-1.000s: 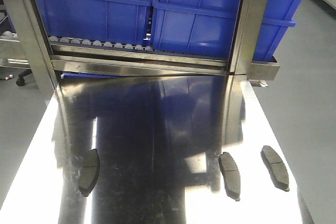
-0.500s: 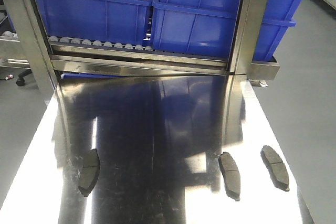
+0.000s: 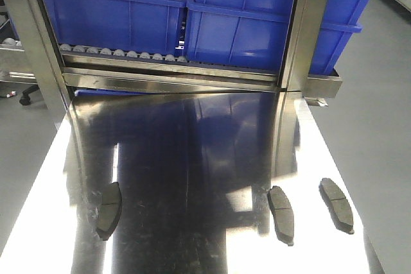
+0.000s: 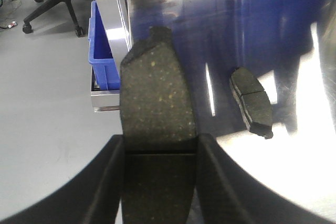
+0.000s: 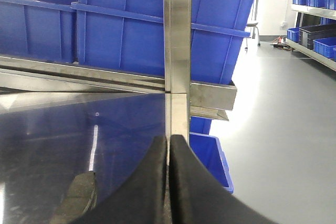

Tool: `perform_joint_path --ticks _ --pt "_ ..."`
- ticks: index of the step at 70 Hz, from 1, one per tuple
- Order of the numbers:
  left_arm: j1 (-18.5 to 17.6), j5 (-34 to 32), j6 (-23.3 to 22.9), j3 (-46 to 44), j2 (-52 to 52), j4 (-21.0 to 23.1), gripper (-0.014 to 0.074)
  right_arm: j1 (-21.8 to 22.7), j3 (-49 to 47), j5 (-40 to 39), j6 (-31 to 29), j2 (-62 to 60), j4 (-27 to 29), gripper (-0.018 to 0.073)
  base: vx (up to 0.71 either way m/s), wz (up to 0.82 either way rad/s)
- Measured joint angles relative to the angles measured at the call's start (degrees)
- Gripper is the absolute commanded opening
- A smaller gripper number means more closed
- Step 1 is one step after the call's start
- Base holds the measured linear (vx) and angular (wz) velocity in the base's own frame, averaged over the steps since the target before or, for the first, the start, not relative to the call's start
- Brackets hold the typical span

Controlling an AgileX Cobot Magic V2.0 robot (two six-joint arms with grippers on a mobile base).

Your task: Move and align brake pads A on conveyor

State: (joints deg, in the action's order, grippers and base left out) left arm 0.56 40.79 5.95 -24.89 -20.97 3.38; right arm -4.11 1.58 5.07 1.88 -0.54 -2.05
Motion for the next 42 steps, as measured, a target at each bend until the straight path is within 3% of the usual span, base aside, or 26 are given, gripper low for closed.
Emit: perform_joint_path --ticks 13,26,42 --pt "0.0 0.0 0.0 0.0 0.0 0.0 0.0156 0.0 -1.8 3.4 0.0 0.1 0.0 -0.0002 0.0 0.0" --pt "0.0 0.0 0.1 0.0 0.0 0.0 0.0156 0.0 -15.9 12.0 0.0 8.7 -0.5 -0.0001 0.0 0.0" --pt "0.0 0.0 0.1 0.0 0.0 0.0 0.0156 0.0 -31.5 27.4 0.0 27.5 -0.5 0.0001 0.0 0.0"
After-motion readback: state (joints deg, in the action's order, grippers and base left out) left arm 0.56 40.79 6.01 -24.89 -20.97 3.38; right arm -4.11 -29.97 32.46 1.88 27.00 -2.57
